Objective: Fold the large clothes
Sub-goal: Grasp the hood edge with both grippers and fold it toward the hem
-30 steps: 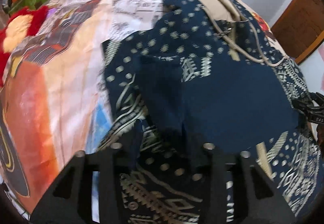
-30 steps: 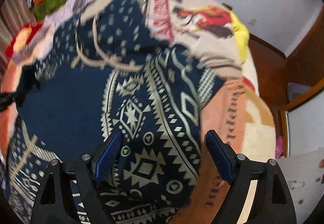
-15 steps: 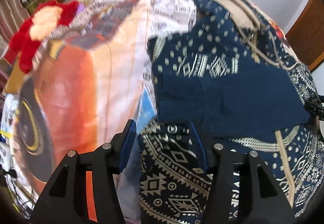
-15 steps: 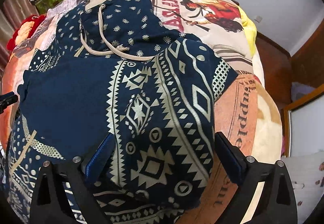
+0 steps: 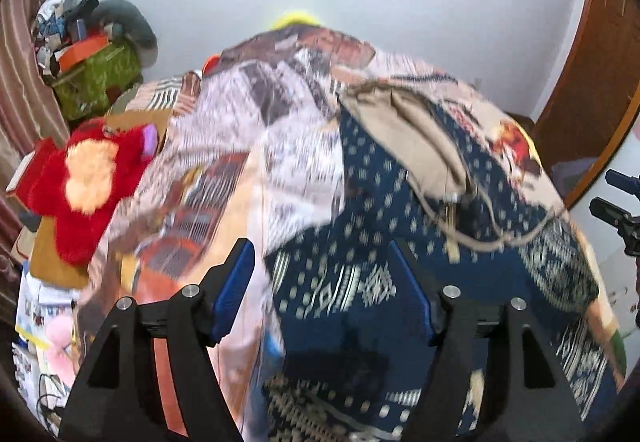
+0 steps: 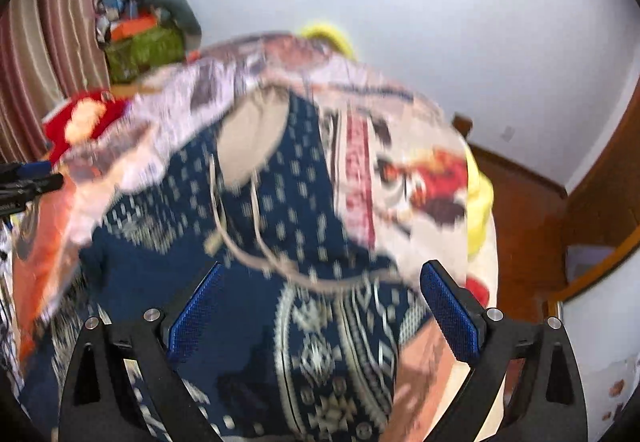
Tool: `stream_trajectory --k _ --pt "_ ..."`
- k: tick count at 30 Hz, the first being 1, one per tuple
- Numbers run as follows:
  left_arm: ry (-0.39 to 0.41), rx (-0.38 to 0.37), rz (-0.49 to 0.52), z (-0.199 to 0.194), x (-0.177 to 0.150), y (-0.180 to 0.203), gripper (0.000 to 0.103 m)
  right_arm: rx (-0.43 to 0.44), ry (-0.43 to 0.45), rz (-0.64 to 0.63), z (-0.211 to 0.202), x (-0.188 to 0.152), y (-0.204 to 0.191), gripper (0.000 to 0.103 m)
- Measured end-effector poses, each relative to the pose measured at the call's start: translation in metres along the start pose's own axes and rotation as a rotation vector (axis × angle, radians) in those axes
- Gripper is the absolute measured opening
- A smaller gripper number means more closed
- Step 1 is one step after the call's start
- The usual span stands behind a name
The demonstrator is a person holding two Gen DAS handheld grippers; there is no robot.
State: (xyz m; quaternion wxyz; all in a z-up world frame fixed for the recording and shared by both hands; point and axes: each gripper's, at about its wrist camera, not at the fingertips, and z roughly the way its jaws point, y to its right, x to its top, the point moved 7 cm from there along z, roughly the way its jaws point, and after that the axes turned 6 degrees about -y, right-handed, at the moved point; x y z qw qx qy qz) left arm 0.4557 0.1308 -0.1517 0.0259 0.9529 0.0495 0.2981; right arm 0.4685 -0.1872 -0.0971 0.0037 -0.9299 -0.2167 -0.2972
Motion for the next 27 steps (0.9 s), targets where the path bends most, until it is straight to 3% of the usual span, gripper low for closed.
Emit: stream_trajectory --k 7,14,22,27 --pt "0.023 0.015 0.007 0.037 0.052 0.009 0.073 0.042 0.094 0.013 0.018 0.063 -0.009 0.097" --pt "-0.03 0.015 -0.029 0.103 0.082 0.009 0.074 0.129 0.009 0.09 0.081 0.104 -0.013 0.097" --pt "-0.135 -0.077 -0.119 0.172 0.088 0.017 0.074 0.088 -0.048 0.075 0.161 0.129 -0.021 0.097" --pt "-0.201 -0.15 -0.203 0.211 0.085 0.022 0.074 0.128 -0.087 0.128 0.202 0.131 -0.024 0.09"
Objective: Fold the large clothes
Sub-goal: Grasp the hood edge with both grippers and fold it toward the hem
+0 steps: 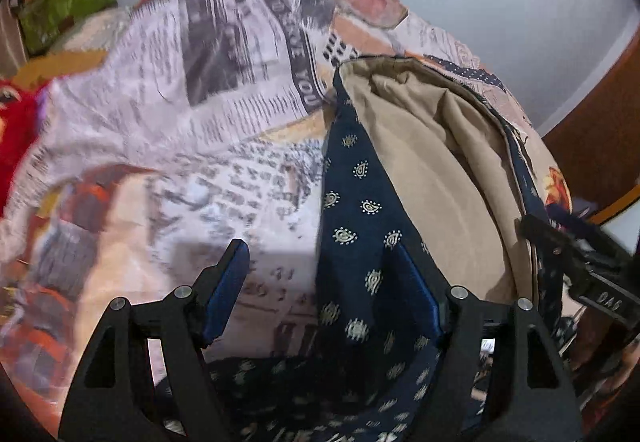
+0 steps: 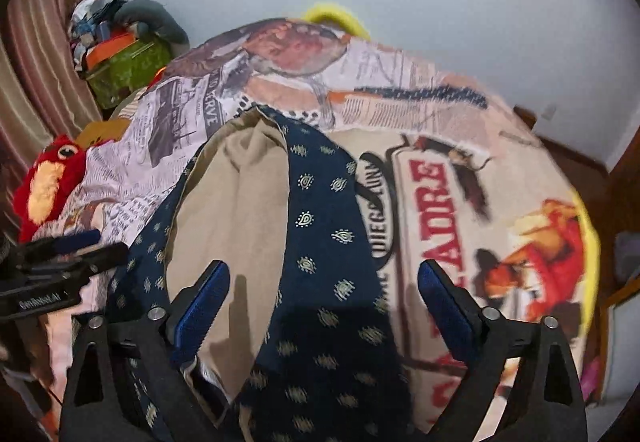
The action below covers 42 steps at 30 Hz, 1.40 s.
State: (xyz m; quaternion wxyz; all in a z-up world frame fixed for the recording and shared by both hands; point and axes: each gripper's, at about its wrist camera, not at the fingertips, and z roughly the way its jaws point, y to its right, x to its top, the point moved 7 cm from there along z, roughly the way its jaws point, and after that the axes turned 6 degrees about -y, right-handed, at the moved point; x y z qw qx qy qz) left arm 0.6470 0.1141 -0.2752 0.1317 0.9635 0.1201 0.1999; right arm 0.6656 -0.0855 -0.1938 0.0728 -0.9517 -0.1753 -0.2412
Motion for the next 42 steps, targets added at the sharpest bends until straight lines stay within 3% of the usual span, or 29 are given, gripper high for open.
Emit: stream_trajectory --k 3,5,7,11,14,20,26,31,38,39,42 --pt "0.008 -0.024 -0.03 0.007 0.004 0.002 0.074 0.055 -0.031 0.048 0.021 -0.001 0.0 0.075" --pt "0.015 -0.048 -0.034 0.009 0.005 0.007 0.066 0.084 -0.05 0.084 0.031 -0.002 0.0 0.069" --pt "-0.008 -0.111 -0.037 0.01 0.004 0.017 0.039 0.101 -0.036 0.117 0.033 -0.002 0.0 0.06" --pt "-0.015 -0.135 -0.02 0.004 0.003 0.031 0.009 0.134 -0.025 0.105 0.03 -0.003 -0.008 0.027" --pt "0.011 -0.134 0.031 -0.016 -0.001 0.043 0.007 0.168 -0.02 0.097 0.02 -0.006 -0.013 0.018" --pt "0.067 -0.138 0.175 -0.079 -0.027 0.064 0.007 0.211 0.028 0.064 -0.024 -0.021 -0.018 0.013" --pt "0.03 -0.149 0.293 -0.12 -0.084 0.078 0.007 0.253 0.044 0.01 -0.083 -0.066 -0.029 0.013" --pt "-0.052 -0.123 0.352 -0.119 -0.144 0.078 0.007 0.245 -0.001 -0.015 -0.113 -0.123 -0.037 0.013" --pt "-0.159 -0.041 0.345 -0.097 -0.203 0.057 0.01 0.212 -0.129 0.011 -0.113 -0.195 -0.038 0.014" --pt "-0.164 -0.032 0.345 -0.096 -0.208 0.055 0.01 0.213 -0.154 0.013 -0.113 -0.204 -0.039 0.016" --pt "-0.175 -0.009 0.342 -0.097 -0.22 0.045 0.017 0.199 -0.213 0.013 -0.111 -0.217 -0.039 0.035"
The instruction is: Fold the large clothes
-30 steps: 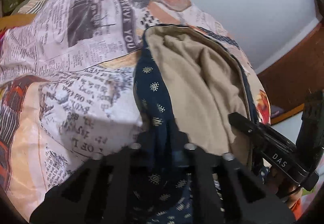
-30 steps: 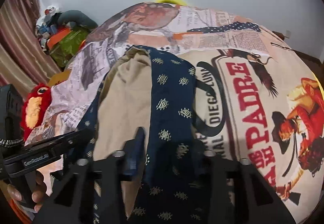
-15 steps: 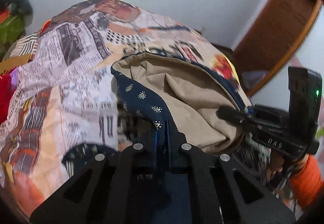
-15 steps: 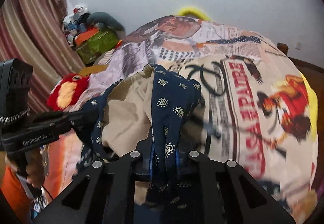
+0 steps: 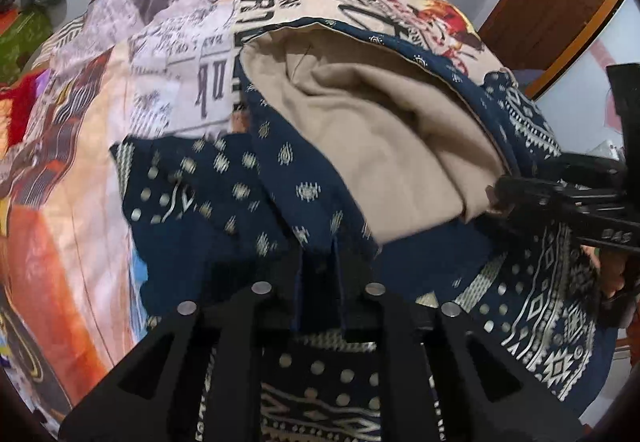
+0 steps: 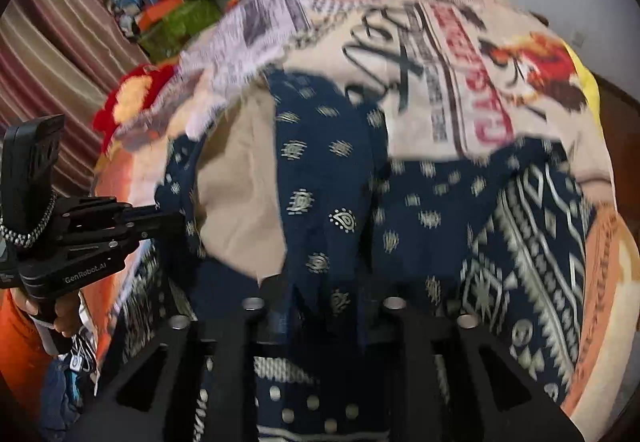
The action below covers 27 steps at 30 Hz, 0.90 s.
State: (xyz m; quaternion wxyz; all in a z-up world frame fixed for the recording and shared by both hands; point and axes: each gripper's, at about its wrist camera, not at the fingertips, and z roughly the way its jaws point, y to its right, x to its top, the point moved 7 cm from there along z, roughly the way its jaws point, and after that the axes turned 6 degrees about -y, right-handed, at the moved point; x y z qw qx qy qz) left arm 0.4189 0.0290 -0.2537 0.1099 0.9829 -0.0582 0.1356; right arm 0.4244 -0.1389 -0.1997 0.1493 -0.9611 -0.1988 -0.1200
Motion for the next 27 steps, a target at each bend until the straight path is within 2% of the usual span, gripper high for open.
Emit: stream_trajectory --k 2,3,5,8,12,15,21,27 --pt "-0.003 -0.011 -0.004 -0.007 -0.005 -0.002 0.03 -0.004 -0.009 0.003 -0.003 -0.005 0.0 0.054" --pt "0.001 -0.017 -0.005 -0.011 -0.006 -0.002 0.034 -0.004 -0.001 0.0 -0.006 -0.007 -0.002 0.057" --pt "0.035 -0.025 -0.006 -0.025 -0.003 -0.004 0.051 -0.018 0.026 -0.011 -0.016 -0.006 -0.004 0.066" --pt "0.108 -0.014 -0.017 -0.046 0.014 -0.01 0.057 -0.034 0.085 -0.038 -0.034 0.004 -0.011 0.068" --pt "0.15 0.002 -0.072 -0.051 0.046 -0.025 0.059 -0.037 0.145 -0.036 -0.045 0.031 -0.015 0.069" --pt "0.143 0.0 -0.138 -0.037 0.072 -0.04 0.06 -0.035 0.158 -0.04 -0.038 0.055 -0.017 0.069" --pt "0.081 -0.072 -0.245 0.016 0.101 -0.065 0.06 -0.01 0.124 0.023 0.003 0.097 -0.007 0.069" --pt "0.034 -0.132 -0.279 0.059 0.112 -0.07 0.059 0.015 0.067 0.039 0.046 0.12 -0.002 0.069"
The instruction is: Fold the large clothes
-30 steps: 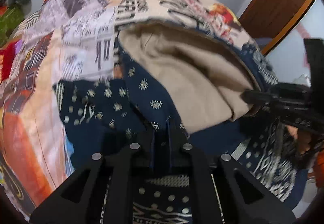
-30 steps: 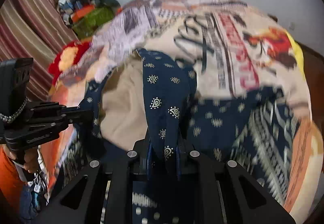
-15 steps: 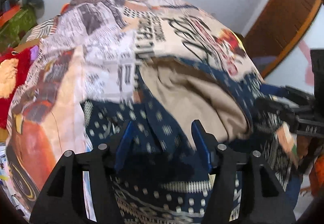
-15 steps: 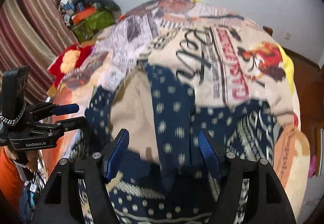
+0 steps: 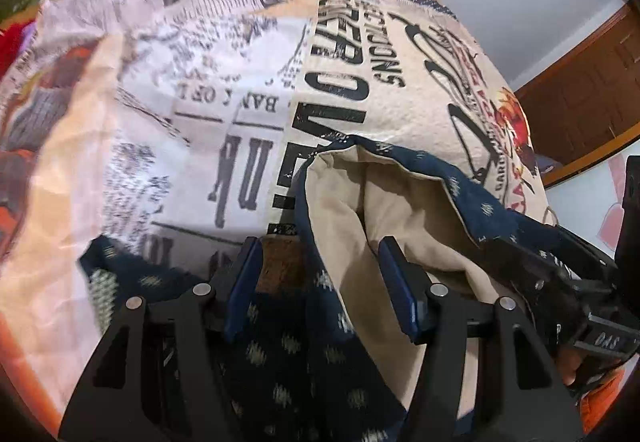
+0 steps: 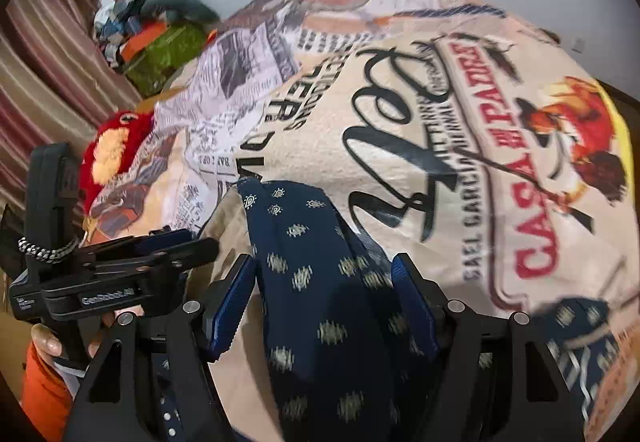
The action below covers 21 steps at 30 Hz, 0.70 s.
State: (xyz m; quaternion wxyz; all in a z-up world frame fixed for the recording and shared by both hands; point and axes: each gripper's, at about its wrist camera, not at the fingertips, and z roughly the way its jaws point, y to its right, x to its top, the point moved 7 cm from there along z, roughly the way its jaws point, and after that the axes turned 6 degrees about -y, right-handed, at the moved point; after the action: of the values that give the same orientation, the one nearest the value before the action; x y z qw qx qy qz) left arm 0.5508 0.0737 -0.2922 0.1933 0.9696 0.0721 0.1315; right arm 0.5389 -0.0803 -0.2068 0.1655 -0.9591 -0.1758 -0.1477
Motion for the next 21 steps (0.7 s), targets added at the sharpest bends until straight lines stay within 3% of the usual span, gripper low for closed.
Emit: stream_trajectory --k 3,5,7,11,21 --pt "0.009 -0.005 0.006 0.007 0.001 0.001 0.046 0.0 -0.016 -0.033 0.014 0.002 -0.005 0.063" --pt "0.016 -0.009 0.015 0.008 0.001 0.004 0.025 0.005 -0.024 -0.052 0.024 0.002 -0.007 0.049" --pt "0.025 -0.008 0.027 0.006 0.001 0.008 0.013 0.01 -0.042 -0.057 0.032 -0.001 -0.008 0.035" --pt "0.104 0.031 0.116 -0.019 0.0 0.026 0.008 0.024 -0.022 -0.06 0.031 -0.004 -0.007 0.014" --pt "0.237 0.039 0.323 -0.117 -0.046 0.091 0.008 0.103 0.13 -0.055 -0.065 -0.025 -0.022 0.011"
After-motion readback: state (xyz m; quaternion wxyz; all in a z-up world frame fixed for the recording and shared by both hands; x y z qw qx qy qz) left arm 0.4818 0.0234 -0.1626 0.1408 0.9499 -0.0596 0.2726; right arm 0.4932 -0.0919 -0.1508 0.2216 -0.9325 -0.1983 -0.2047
